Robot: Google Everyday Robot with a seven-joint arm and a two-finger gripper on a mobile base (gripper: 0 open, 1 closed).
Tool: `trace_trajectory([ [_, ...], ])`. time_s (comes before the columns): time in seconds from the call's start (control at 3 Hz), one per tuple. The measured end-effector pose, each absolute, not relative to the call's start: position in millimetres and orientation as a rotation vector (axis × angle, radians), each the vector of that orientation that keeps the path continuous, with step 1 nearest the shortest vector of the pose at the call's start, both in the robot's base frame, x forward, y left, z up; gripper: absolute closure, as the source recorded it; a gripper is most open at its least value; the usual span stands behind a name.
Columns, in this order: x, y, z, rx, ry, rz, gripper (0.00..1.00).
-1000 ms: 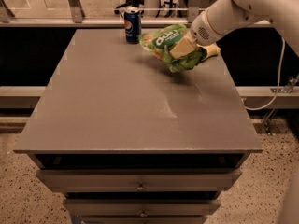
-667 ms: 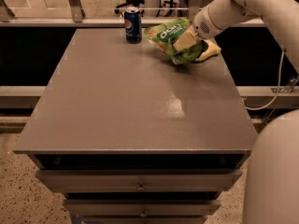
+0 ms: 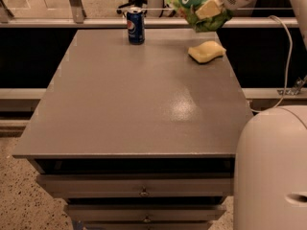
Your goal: Move green rice chip bag near sponge
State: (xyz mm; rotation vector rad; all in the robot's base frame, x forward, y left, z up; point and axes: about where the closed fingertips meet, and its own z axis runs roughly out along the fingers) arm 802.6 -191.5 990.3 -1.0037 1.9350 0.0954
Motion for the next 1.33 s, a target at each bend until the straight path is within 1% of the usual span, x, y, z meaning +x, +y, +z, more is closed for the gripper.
trace_trajectory([
  [0.33,815,-206,1012,-0.974,1.857,0.068,1.00],
  [0.67,831,-206,1007,-0.974,1.814,0.054,1.00],
  [1.33,857,-197,976,-0.978,1.879,-0.061,1.00],
])
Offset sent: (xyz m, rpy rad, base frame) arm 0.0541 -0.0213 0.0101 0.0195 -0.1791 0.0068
